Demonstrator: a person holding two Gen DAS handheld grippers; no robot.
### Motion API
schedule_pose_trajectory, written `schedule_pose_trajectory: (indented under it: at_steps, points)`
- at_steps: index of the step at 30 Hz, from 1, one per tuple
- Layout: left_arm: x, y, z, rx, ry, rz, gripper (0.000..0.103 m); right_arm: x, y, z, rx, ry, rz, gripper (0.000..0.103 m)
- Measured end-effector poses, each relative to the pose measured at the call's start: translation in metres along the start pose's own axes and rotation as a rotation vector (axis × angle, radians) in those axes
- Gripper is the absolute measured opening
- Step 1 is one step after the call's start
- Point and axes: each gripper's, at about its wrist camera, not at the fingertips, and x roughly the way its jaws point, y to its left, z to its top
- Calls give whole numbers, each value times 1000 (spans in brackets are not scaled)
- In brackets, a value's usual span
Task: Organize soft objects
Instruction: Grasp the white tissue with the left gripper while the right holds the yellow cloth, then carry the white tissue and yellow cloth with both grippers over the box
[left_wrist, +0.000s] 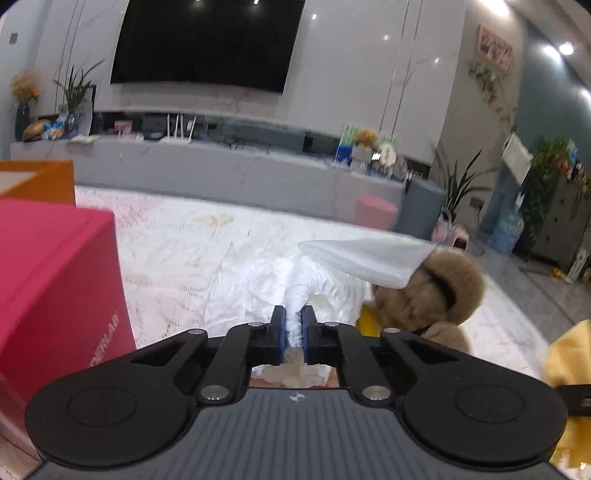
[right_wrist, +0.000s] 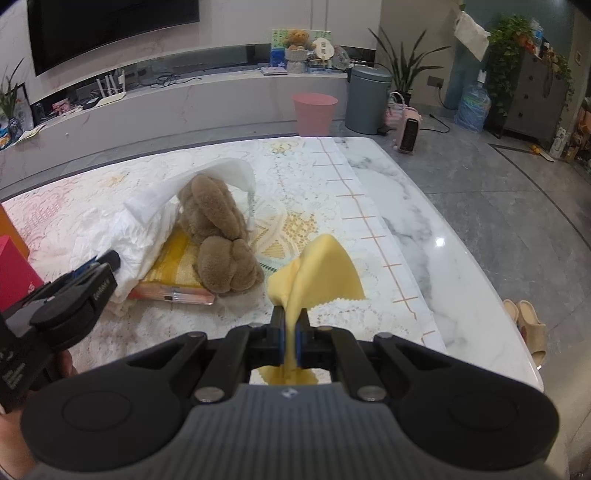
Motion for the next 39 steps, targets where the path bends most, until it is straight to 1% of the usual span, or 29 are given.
schedule_pose_trajectory:
  at_steps: [3, 5, 9, 13, 15, 16, 19, 21, 23, 24, 27, 30, 32, 34, 37, 39]
  points:
    - [-18, 1, 1, -13, -14, 6, 9, 1, 1, 1, 2, 3, 11, 2]
    - [-32, 5, 1, -50, -34, -31, 8, 1, 2, 1, -10, 2, 26, 2]
    - [-76, 22, 4, -100, -102, -96, 8, -3, 2, 1, -5, -10, 50, 2]
    - [-109, 31, 11, -73, -108, -148, 8, -9, 4, 2, -5, -35, 73, 2]
    - [-125, 38, 20, -48, -128, -179, 8, -12, 7, 2, -11, -39, 80, 2]
    - [-134, 43, 25, -52, -147, -192, 8, -14, 10, 2, -18, -46, 85, 2]
    - [-155, 55, 47, -76, -179, -231, 8, -22, 16, 3, -13, -71, 164, 3]
    - [-167, 62, 67, -63, -182, -269, 9, -26, 23, 4, -14, -76, 199, 3]
    - [-178, 68, 82, -45, -196, -295, 8, -32, 31, 7, -24, -86, 208, 3]
    - [-185, 72, 91, -27, -215, -306, 9, -38, 36, 8, -27, -98, 205, 3]
    - [-201, 83, 109, 6, -275, -307, 9, -61, 47, 14, -32, -167, 226, 3]
    - [-214, 99, 122, -29, -304, -316, 9, -86, 63, 19, -36, -230, 267, 3]
    - [-219, 113, 131, -50, -325, -312, 9, -104, 79, 19, -82, -291, 288, 3]
    - [-223, 124, 135, -46, -349, -294, 9, -122, 97, 19, -121, -341, 296, 3]
    - [-226, 145, 138, -8, -361, -273, 9, -146, 126, 19, -130, -390, 311, 3]
    - [-227, 159, 138, 14, -368, -234, 9, -161, 147, 18, -154, -432, 327, 3]
